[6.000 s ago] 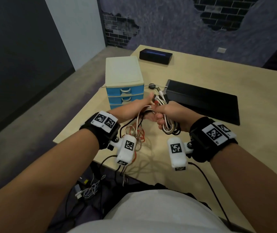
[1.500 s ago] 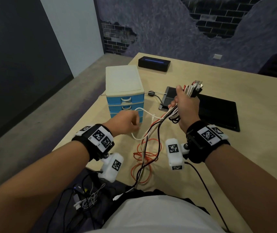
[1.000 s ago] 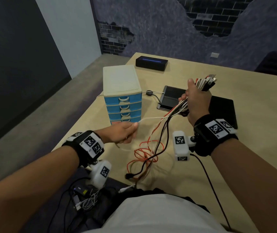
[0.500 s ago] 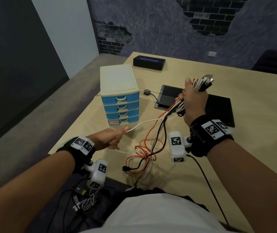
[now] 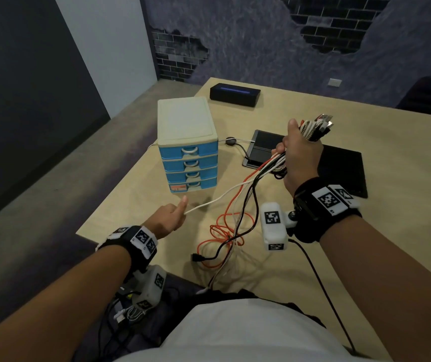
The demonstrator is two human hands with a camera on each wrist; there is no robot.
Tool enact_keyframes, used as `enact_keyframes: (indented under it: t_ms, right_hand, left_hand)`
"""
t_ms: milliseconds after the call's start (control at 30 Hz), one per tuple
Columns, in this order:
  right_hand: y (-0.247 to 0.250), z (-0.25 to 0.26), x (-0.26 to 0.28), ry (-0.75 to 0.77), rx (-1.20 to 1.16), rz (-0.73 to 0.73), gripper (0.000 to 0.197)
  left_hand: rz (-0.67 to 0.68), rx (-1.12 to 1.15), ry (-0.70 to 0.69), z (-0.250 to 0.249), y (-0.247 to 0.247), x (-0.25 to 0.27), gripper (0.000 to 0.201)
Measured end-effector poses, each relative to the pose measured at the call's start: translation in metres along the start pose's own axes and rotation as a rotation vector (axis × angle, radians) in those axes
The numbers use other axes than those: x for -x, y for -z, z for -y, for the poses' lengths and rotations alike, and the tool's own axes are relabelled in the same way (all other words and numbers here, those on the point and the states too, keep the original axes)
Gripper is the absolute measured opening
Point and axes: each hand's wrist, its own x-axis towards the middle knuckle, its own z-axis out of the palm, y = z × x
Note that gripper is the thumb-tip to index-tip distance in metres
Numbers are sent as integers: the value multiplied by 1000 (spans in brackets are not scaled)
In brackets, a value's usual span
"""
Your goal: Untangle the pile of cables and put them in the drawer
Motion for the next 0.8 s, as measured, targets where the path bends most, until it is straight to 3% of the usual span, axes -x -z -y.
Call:
enact_keyframes:
  t_ms: [167, 267, 367, 433, 500, 567, 700, 800]
  right_hand:
    - [2, 5, 2, -8, -43, 1, 26]
    - [-1, 5, 10, -36, -46, 28, 28]
    - [-7, 2, 18, -58, -33, 80, 30]
    - [-11, 2, 21, -54, 8, 124, 30]
    - [-13, 1, 25, -32, 68, 195, 30]
    - [-15, -1, 31, -11, 106, 260, 32]
    - [-18, -2, 35, 16, 158, 329, 33]
    - [-14, 2, 32, 41, 188, 339, 33]
  left_hand:
    - [56, -126, 151, 20, 0, 7, 69]
    - [150, -179, 136, 17, -3, 8, 53]
    - [71, -51, -37, -1, -4, -7, 29]
    - [-75, 53, -208, -26, 2, -9, 30]
    - [-134, 107, -345, -60, 9, -3, 37]
    - [-101, 180, -446, -94, 15, 6, 44]
    - [-4, 500, -471, -138, 25, 13, 50]
    - [165, 465, -495, -143, 38, 16, 45]
